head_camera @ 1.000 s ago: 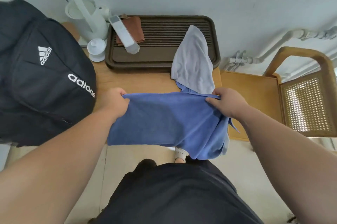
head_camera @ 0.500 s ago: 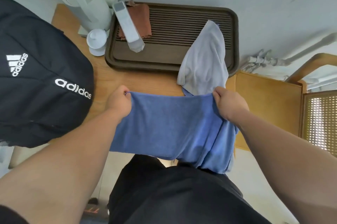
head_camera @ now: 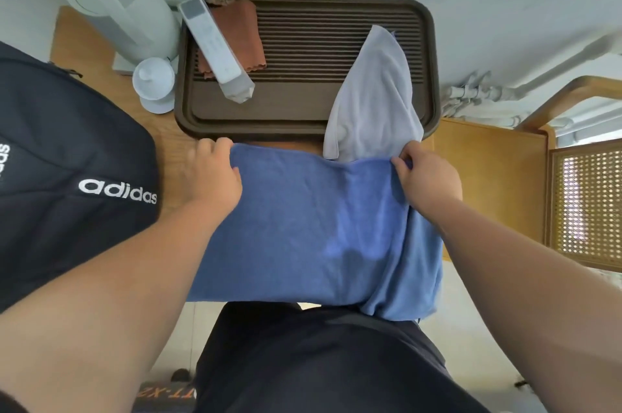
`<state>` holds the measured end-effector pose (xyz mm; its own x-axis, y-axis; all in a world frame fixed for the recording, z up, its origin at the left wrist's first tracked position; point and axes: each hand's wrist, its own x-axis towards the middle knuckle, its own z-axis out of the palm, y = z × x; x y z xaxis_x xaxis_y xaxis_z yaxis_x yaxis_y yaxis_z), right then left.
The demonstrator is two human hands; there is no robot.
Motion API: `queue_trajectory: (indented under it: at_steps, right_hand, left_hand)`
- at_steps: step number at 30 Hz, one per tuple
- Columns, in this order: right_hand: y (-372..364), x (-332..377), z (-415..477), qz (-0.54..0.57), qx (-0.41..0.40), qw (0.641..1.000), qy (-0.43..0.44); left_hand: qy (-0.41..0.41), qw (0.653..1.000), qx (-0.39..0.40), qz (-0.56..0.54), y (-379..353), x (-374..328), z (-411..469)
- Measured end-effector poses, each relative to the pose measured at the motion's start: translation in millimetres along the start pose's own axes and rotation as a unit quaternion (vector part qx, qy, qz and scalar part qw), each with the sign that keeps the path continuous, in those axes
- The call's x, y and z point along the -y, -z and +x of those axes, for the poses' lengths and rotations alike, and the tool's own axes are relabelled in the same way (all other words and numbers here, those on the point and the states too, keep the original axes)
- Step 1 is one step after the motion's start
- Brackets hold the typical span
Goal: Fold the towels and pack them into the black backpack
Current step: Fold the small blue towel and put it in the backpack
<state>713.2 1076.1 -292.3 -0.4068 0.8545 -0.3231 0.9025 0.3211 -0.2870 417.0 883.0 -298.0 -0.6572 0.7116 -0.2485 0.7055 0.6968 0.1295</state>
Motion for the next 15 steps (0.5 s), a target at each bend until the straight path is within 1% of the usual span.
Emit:
queue_trajectory:
  at_steps: [1,4,6,8,11,13,15]
  right_hand:
    - [-4.3,-2.0,-4.9,0.007,-0.002,1.0,-0.002]
    - [-14.1,-8.8,-19.9,-0.01,-0.009,1.0,0.0]
    - [-17.6,-11.6,-27.0,-0.002,-0.021,1.0,-0.011]
    - [-18.0,-13.0,-32.2,0.038,-0.04,0.998,-0.033]
    - [-13.4,-17.8,-37.2,0.076,-0.052,0.993,-0.079]
    - [-9.1,-26.0,-38.0,0.063,-0.018,0.991,-0.117]
    - [-4.0,-35.8,-38.0,0.028,0.054,0.987,-0.147]
  left_hand:
    - [-0.024,0.999,-0.006,0.02,-6.2,0.9,-9.8]
    - [-0.133,0.989,-0.011,0.058,-25.6,-1.5,-39.1]
    - [-0.178,0.98,0.048,0.079,-37.3,-10.0,-56.2]
    - [-0.17,0.975,0.119,0.08,-49.2,-19.3,-65.4]
    - [-0.109,0.974,0.19,0.05,-57.3,-30.1,-66.5]
    - [-0.079,0.971,0.218,0.052,-57.6,-31.5,-63.5]
    - [-0.062,0.97,0.228,0.063,-57.1,-27.1,-62.1]
